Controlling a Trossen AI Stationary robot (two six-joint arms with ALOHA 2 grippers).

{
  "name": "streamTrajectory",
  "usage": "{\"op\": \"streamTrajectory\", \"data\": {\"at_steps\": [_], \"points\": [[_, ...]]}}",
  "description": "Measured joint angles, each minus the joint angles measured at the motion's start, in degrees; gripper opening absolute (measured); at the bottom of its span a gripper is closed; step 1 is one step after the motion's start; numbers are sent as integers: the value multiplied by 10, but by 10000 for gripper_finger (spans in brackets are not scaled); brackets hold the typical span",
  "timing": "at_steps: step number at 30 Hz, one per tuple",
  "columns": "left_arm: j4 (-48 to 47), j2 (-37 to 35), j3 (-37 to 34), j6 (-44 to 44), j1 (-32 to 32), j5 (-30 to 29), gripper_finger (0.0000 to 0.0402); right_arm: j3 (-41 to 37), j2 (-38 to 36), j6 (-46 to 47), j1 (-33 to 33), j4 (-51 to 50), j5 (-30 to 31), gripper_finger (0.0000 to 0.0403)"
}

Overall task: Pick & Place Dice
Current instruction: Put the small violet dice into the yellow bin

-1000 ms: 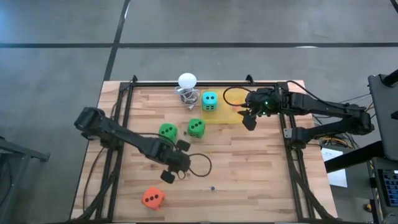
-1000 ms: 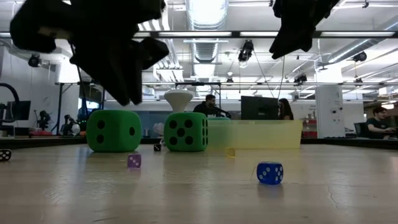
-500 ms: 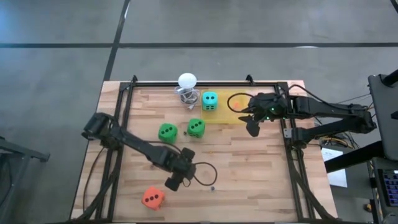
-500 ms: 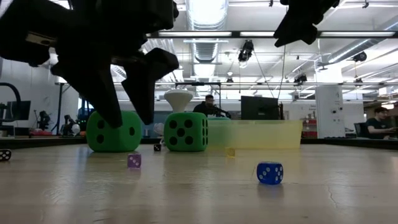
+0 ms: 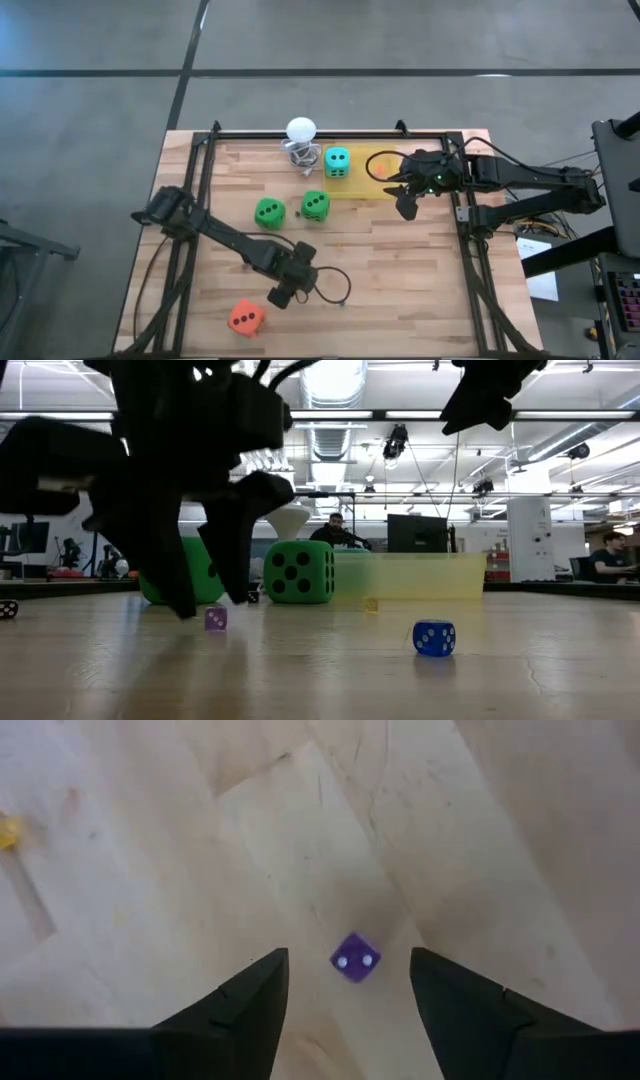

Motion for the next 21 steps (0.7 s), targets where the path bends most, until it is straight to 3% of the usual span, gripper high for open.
{"op": "streamTrajectory", "data": {"at_steps": [10,21], "points": [[0,14,1,15,0,-8,190,0,0,0,3,0,0,166],[7,14,0,100,0,-13,146,0,0,0,3,0,0,166]]}}
